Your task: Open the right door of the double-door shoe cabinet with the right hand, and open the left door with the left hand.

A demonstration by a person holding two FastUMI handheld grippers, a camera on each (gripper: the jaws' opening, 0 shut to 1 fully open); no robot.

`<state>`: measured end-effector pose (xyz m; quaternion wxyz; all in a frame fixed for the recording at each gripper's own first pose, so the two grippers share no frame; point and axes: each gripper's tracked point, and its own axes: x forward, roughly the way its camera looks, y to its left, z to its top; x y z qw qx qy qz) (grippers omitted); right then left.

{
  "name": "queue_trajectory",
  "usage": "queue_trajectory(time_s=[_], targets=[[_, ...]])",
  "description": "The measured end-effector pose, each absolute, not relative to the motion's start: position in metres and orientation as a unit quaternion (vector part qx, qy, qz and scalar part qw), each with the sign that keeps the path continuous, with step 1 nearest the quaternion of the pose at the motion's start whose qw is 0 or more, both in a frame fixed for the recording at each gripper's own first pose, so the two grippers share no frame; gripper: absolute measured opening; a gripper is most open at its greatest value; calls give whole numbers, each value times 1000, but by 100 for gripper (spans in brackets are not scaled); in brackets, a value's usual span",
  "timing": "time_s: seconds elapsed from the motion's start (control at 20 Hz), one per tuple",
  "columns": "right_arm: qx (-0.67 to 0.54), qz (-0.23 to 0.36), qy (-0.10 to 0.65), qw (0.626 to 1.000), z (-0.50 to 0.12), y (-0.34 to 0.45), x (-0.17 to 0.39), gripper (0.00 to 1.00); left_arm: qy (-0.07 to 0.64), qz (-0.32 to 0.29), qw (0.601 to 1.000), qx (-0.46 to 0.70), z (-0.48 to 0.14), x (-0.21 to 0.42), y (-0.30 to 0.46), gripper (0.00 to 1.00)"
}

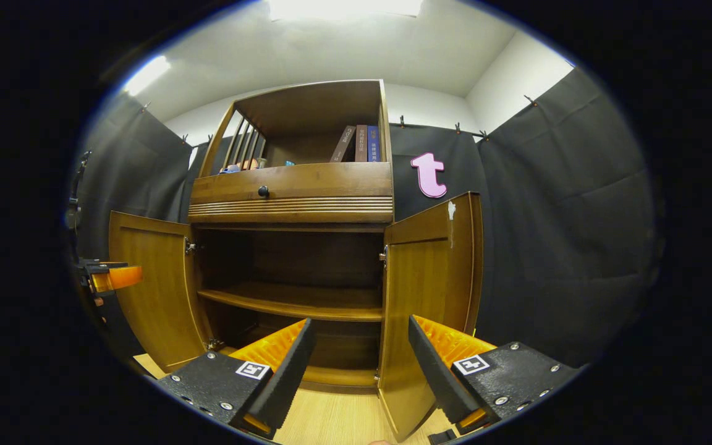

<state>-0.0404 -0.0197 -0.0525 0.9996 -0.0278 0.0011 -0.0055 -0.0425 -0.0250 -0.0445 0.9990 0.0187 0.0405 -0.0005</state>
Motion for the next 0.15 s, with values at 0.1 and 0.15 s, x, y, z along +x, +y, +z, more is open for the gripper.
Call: queue_trajectory(time_s=[0.1,0.15], targets=[[-30,-2,1,1000,-53,-18,-41,99,41,2,999,20,-45,-41,-23,98],[-30,-1,0,1000,-52,-17,-42,99,41,4,999,19,-45,-41,-22,98]])
